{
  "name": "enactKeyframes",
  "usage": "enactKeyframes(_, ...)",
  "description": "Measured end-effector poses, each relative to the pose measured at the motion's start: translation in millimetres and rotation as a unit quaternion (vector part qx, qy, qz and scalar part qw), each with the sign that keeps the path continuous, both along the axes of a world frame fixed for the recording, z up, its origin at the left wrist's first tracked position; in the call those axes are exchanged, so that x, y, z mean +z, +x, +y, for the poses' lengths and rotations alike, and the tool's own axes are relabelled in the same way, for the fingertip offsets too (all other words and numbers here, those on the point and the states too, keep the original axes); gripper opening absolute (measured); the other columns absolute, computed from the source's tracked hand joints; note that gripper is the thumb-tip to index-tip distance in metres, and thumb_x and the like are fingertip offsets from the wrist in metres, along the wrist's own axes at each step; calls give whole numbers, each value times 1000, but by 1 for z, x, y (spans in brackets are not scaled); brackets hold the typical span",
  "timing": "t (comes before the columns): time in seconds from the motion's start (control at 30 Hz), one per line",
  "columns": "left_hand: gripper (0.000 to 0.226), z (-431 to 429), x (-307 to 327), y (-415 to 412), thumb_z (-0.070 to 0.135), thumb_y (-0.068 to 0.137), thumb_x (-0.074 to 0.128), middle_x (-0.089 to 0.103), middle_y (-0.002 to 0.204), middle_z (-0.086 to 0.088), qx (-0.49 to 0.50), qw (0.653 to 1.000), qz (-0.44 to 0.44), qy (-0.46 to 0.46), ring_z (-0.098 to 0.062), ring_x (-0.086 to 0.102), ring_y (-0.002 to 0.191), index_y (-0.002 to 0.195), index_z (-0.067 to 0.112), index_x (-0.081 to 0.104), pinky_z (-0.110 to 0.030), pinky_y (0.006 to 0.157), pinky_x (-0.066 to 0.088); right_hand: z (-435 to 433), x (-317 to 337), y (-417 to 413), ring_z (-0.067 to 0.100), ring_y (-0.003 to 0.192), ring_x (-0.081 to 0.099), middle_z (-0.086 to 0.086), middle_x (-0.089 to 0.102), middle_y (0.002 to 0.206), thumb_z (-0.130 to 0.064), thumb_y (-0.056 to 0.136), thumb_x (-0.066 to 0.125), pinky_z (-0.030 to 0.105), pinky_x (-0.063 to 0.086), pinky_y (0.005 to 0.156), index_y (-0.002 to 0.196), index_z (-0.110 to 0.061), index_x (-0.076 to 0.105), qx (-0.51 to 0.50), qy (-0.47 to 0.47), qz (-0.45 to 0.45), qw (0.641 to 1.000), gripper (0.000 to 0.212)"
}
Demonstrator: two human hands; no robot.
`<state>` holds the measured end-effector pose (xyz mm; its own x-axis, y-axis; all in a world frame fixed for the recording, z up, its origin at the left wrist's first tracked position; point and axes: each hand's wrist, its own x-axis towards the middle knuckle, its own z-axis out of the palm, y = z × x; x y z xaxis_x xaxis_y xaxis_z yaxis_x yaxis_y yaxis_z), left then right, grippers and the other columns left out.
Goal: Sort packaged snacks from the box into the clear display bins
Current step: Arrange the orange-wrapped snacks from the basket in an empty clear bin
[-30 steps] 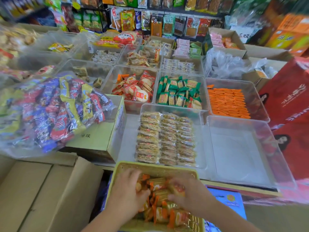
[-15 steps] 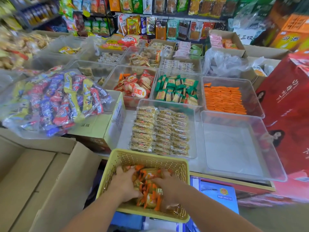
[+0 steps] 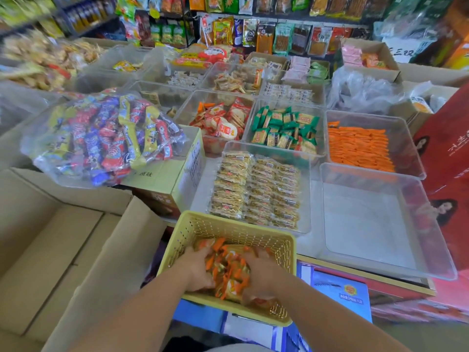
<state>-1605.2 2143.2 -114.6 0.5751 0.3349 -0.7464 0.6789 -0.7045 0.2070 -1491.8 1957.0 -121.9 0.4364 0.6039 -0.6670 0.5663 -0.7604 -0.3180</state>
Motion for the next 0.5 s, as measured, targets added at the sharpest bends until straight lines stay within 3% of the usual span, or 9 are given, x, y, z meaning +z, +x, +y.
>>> enactKeyframes(0.13,84,0,-1,1,45,75,84,28,145,-11,-45,999,-14,9,-35,58,120,145,30,40,-38,103,50,0,-5,-7,40,152,19,8,-8,169,-34,65,91,50,33,120,158,-37,20,-10,-6,-17,1000,116)
enactKeyframes(0.3,87,4,-7,-4,45,83,74,27,150,-12,-114,993,-32,31,-34,57,126,158,31,32,-39,109,48,2,5,-11,25,134,48,2,23,160,-40,64,83,33,45,108,132,-28,58,-84,66,-9,994,73)
enactKeyframes(0.4,77,8,-13,-6,43,86,73,30,146,-11,-113,992,-44,35,-32,59,122,154,30,39,-39,107,49,0,18,-15,12,118,53,-11,32,145,-51,58,82,24,47,98,138,-34,54,-121,113,-10,986,86)
enactKeyframes(0.5,67,11,-16,-7,36,85,76,32,144,-9,-102,993,-59,30,-32,63,117,146,29,49,-38,103,51,-8,34,-23,4,118,52,-21,31,144,-66,48,73,21,47,97,143,-38,51,-170,155,-10,973,101)
